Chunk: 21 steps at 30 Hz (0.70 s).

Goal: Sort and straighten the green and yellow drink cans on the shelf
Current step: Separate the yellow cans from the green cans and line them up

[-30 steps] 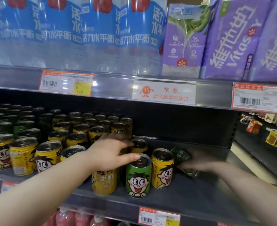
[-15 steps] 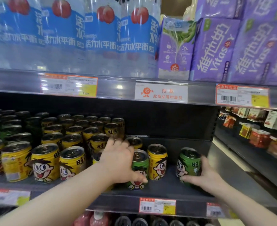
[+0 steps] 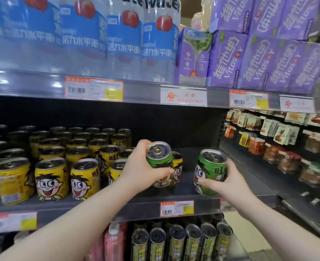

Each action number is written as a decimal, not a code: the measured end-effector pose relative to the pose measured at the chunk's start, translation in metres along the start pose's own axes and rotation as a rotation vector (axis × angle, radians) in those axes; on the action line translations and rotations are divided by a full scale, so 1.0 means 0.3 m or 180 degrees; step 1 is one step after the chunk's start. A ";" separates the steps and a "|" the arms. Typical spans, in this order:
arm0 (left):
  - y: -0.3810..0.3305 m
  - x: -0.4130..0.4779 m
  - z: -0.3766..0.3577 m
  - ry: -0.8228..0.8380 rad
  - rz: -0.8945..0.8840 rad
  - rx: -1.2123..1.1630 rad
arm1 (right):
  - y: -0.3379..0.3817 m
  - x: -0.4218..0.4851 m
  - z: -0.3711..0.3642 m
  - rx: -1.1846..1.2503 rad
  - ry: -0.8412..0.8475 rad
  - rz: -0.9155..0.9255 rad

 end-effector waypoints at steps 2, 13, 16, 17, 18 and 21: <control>-0.010 -0.057 0.007 -0.0106 0.0002 -0.0243 | 0.023 -0.045 -0.019 0.0005 0.0078 0.0034; 0.050 -0.464 0.181 -0.0866 0.0704 -0.0164 | 0.177 -0.223 -0.233 0.0314 0.1238 0.0469; 0.075 -0.577 0.229 -0.1170 0.1064 -0.0094 | 0.209 -0.275 -0.305 0.0464 0.1566 0.0582; 0.082 -0.615 0.243 -0.1246 0.1173 -0.0067 | 0.214 -0.290 -0.333 0.0534 0.1687 0.0600; 0.087 -0.653 0.257 -0.1308 0.1279 -0.0029 | 0.220 -0.308 -0.365 0.0611 0.1808 0.0605; 0.094 -0.767 0.305 -0.1441 0.1501 0.0128 | 0.223 -0.368 -0.470 0.0677 0.2122 0.0571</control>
Point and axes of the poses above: each hand's wrist, its own x-axis towards the middle knuckle, its own z-axis out of the back of the hand, y = z × x, the point moved 3 cm from there along x, towards the middle knuckle, and after that the axes turned 6 degrees about y, right-handed, at the moved point
